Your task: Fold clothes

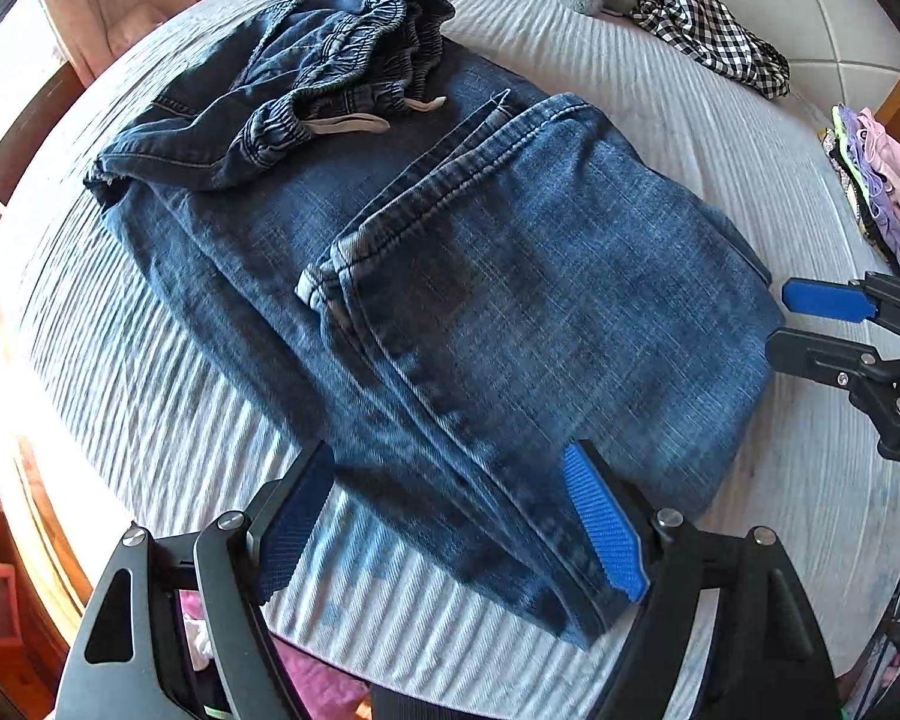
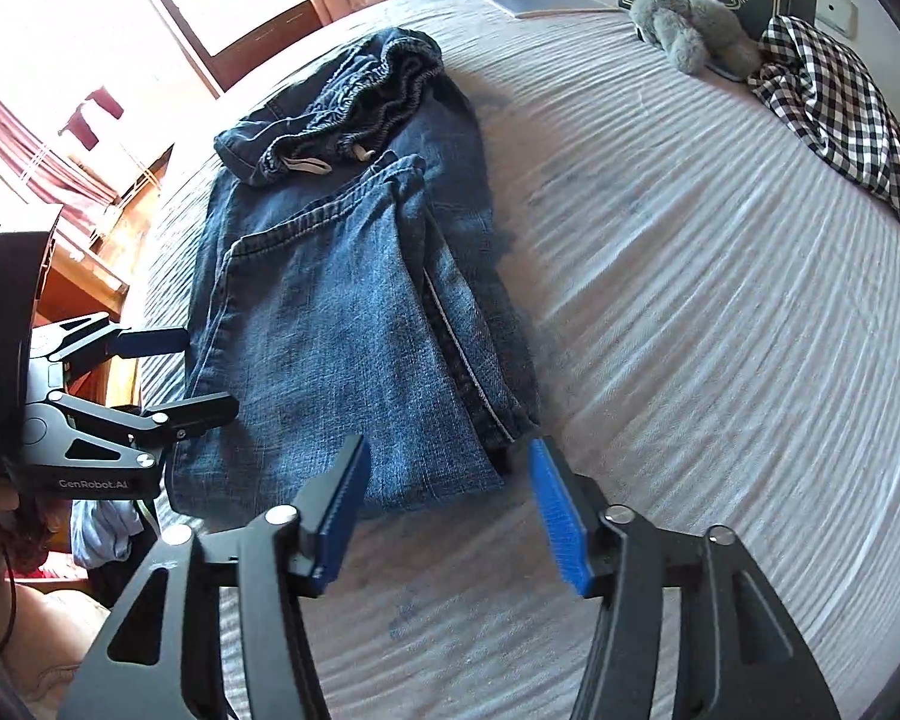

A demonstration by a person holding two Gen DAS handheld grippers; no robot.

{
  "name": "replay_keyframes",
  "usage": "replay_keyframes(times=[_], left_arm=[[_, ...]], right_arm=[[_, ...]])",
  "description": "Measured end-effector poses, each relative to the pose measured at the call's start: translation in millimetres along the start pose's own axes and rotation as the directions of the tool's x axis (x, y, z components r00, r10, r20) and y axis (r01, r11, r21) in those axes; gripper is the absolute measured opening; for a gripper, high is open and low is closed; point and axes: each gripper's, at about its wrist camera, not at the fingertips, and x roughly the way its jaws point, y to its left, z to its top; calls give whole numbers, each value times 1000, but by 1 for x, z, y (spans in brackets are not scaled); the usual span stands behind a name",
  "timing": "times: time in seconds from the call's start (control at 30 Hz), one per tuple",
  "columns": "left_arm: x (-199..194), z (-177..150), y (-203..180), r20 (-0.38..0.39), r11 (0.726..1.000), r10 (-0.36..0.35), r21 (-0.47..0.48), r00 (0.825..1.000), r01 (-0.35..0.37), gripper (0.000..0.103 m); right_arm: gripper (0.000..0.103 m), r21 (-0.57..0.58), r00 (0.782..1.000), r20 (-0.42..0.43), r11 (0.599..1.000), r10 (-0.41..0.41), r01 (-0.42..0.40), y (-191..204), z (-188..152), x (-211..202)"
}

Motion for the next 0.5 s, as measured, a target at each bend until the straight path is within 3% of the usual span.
replay_keyframes(times=[0.2, 0.5], left_arm=[[-15, -30, -13, -45, 999, -42, -15, 998, 41, 82], [5, -38, -43, -65, 1000, 25, -16, 998, -26, 82]], right_arm=[[60, -146, 999, -33, 989, 6, -11, -2, -7, 1], [60, -349, 998, -45, 937, -36, 18, 11, -8, 10]])
